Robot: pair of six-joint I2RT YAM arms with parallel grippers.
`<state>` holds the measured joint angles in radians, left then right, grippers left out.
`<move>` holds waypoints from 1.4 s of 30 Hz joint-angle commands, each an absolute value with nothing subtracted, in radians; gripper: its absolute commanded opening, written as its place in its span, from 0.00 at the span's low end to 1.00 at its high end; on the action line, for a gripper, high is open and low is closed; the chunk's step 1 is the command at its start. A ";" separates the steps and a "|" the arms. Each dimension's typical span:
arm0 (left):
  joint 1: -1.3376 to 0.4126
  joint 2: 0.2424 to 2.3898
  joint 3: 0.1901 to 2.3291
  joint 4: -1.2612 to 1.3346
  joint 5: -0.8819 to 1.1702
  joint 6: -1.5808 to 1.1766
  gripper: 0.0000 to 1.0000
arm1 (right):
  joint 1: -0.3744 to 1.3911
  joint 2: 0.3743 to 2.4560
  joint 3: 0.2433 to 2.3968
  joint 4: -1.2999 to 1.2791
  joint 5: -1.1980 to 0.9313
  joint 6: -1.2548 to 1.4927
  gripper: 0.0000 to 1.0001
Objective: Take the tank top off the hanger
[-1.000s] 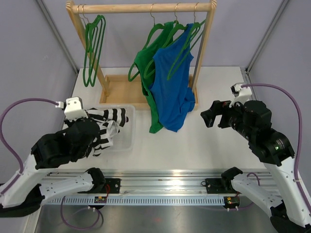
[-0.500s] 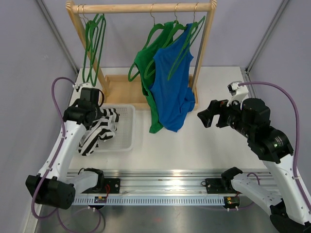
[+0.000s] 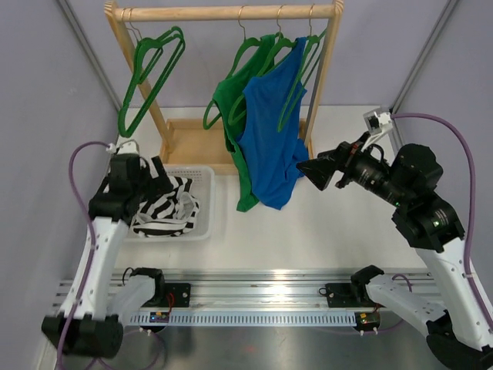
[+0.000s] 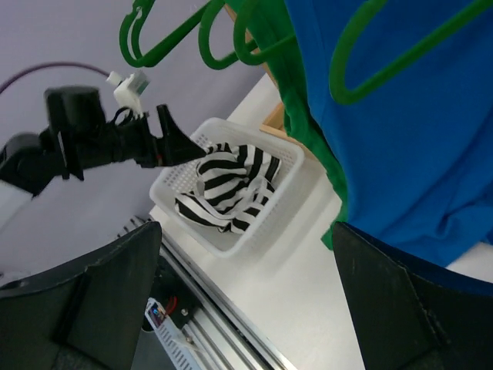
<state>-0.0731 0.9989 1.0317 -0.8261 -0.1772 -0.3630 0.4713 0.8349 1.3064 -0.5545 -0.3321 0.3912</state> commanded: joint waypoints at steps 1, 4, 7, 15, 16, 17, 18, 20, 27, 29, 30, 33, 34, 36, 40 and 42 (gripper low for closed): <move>-0.080 0.752 0.953 -0.689 0.023 -0.333 0.99 | 0.476 0.942 1.377 -0.437 -0.405 0.489 1.00; -0.083 0.551 0.832 -0.614 0.048 -0.334 0.99 | 0.508 1.063 1.530 -0.474 -0.309 0.494 0.99; -0.084 0.465 0.824 -0.618 0.026 -0.353 0.99 | 0.564 1.178 1.658 -0.488 -0.149 0.491 0.99; -0.084 0.449 0.824 -0.635 -0.023 -0.362 0.99 | 0.709 1.505 2.034 -0.573 0.293 0.374 0.82; -0.084 0.454 0.827 -0.637 -0.020 -0.362 0.99 | 0.710 1.570 2.134 -0.596 0.319 0.362 0.81; -0.084 0.456 0.825 -0.637 -0.018 -0.362 0.99 | 0.710 1.603 2.182 -0.615 0.352 0.338 0.80; -0.084 0.456 0.825 -0.638 -0.015 -0.362 0.99 | 0.710 1.636 2.233 -0.655 0.373 0.327 0.79; -0.084 0.454 0.824 -0.635 -0.006 -0.360 0.99 | 0.712 1.741 2.386 -0.693 0.420 0.304 0.76; -0.084 0.453 0.824 -0.630 0.026 -0.353 0.99 | 0.712 1.983 2.692 -0.776 0.535 0.249 0.68; -0.084 0.453 0.824 -0.630 0.037 -0.350 0.99 | 0.712 2.012 2.694 -0.750 0.544 0.218 0.66; -0.084 0.456 0.824 -0.630 0.041 -0.348 0.99 | 0.712 2.023 2.694 -0.730 0.558 0.204 0.65; -0.084 0.462 0.825 -0.630 0.052 -0.344 0.99 | 0.712 2.062 2.732 -0.739 0.624 0.160 0.60; -0.084 0.463 0.824 -0.627 0.061 -0.341 0.99 | 0.712 2.059 2.726 -0.735 0.641 0.152 0.58; -0.084 0.463 0.824 -0.624 0.069 -0.337 0.99 | 0.712 2.043 2.706 -0.710 0.666 0.130 0.51; -0.084 0.463 0.822 -0.624 0.081 -0.336 0.99 | 0.712 2.006 2.654 -0.677 0.683 0.098 0.31; -0.084 0.460 0.824 -0.624 0.083 -0.336 0.99 | 0.710 2.009 2.660 -0.687 0.689 0.080 0.32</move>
<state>-0.0822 0.4538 0.8238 -0.6781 0.0402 -0.3546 0.7071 2.0644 2.6518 -0.7444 0.6331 0.1314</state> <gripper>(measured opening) 0.988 0.326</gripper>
